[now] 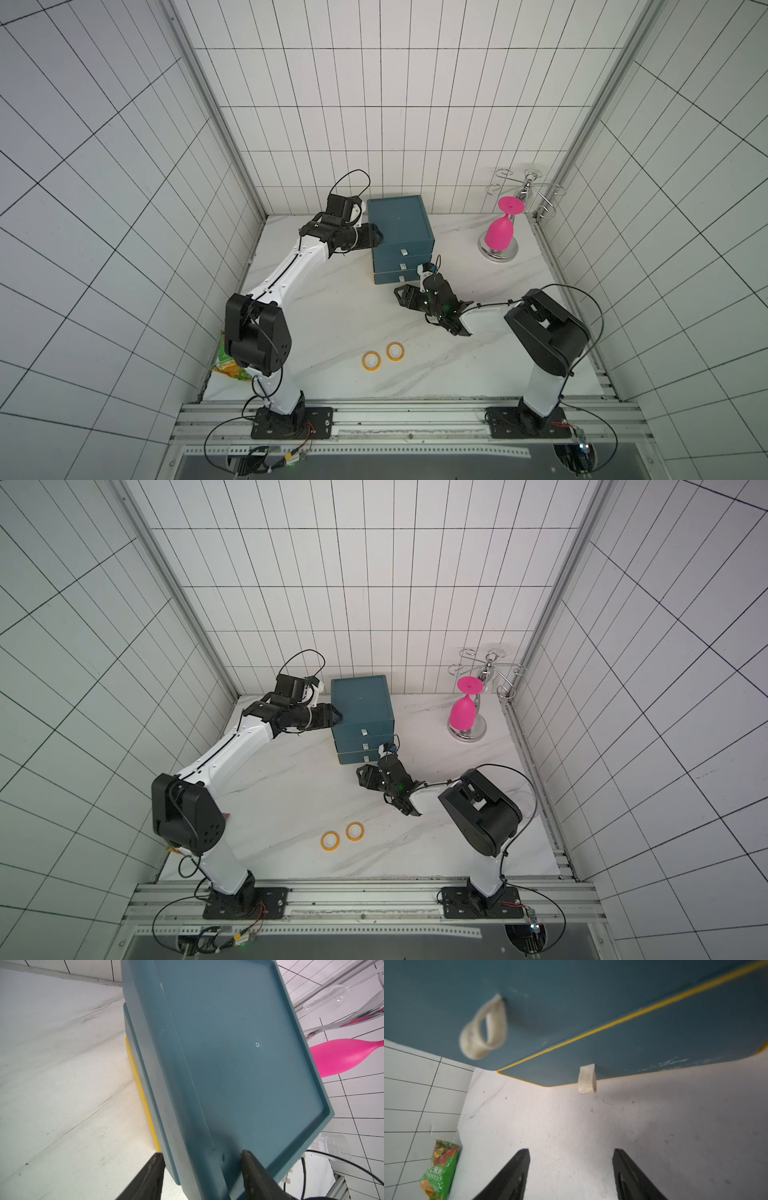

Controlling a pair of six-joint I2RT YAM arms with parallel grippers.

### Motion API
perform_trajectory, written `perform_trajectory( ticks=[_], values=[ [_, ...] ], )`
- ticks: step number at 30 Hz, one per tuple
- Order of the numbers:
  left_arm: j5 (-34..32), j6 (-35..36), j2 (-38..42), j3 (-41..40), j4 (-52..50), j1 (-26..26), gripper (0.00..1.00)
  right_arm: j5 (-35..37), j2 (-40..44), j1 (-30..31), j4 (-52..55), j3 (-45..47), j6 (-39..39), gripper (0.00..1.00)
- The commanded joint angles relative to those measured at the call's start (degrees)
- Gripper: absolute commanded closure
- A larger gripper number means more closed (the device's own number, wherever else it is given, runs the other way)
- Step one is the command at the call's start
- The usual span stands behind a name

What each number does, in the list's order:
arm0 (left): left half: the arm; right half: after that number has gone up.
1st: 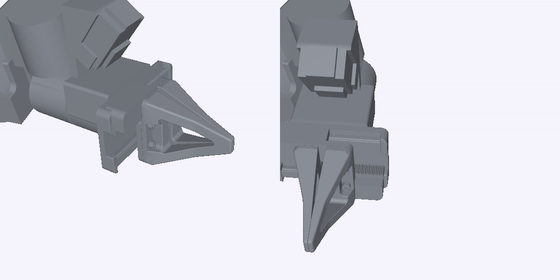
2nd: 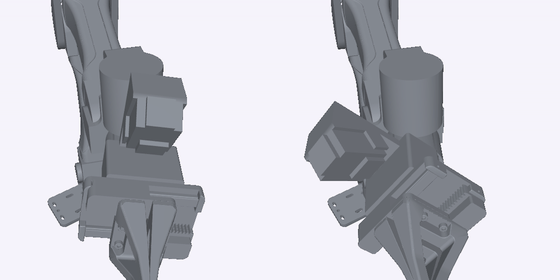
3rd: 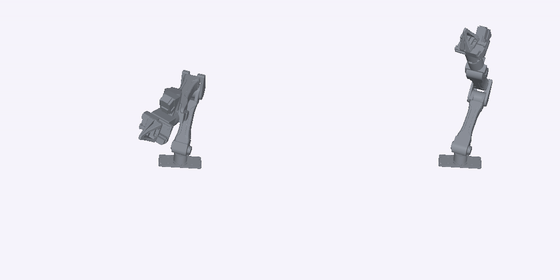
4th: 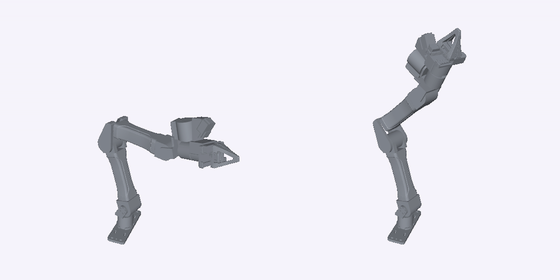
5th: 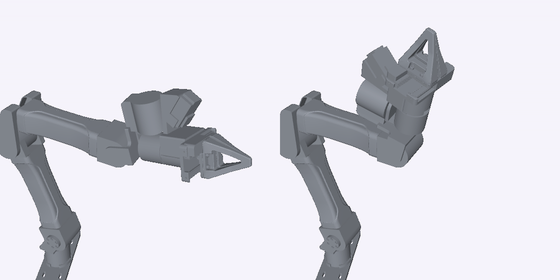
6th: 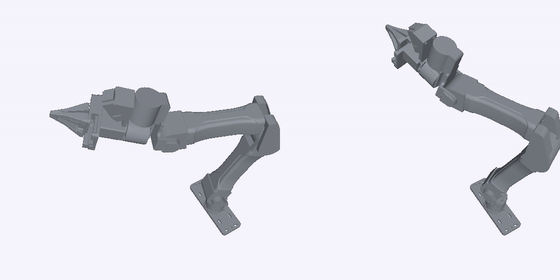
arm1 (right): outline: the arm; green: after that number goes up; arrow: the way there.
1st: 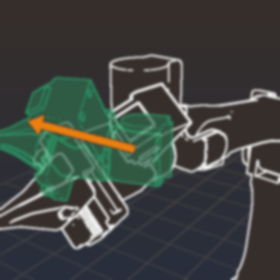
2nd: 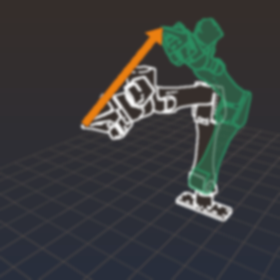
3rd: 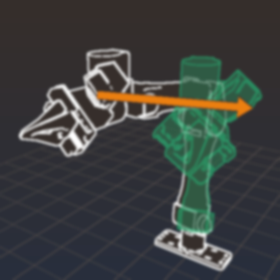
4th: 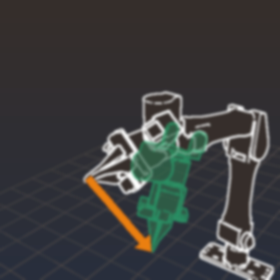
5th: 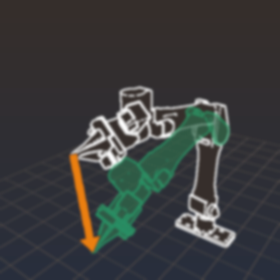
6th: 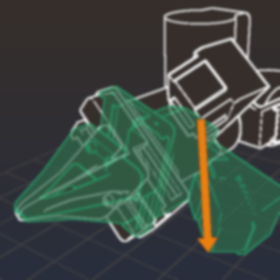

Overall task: Place the transparent tape into the drawer according to color
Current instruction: Close the drawer in the storage box, then open the drawer in the storage box.

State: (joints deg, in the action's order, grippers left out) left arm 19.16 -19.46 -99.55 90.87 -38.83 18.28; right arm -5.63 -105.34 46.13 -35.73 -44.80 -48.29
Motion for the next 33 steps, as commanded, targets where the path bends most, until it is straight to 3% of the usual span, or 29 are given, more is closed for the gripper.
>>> perform_trajectory(
  ticks=[1, 16, 33],
  values=[
    [-0.4, 1.2, -1.3, 0.7, -3.2, 0.1, 0.38, -2.7, -1.7, -1.3, -8.2, 1.3, -5.8, 0.34],
    [-0.3, 1.4, -1.4, 0.9, -3.8, -0.1, 0.38, -1.9, -6.6, -3.0, -15.0, -0.1, -10.6, 0.54],
    [-0.3, 1.7, -1.6, 1.1, -4.1, -0.2, 0.39, -0.4, -10.1, -3.5, -19.0, -1.4, -12.0, 0.58]
  ],
)
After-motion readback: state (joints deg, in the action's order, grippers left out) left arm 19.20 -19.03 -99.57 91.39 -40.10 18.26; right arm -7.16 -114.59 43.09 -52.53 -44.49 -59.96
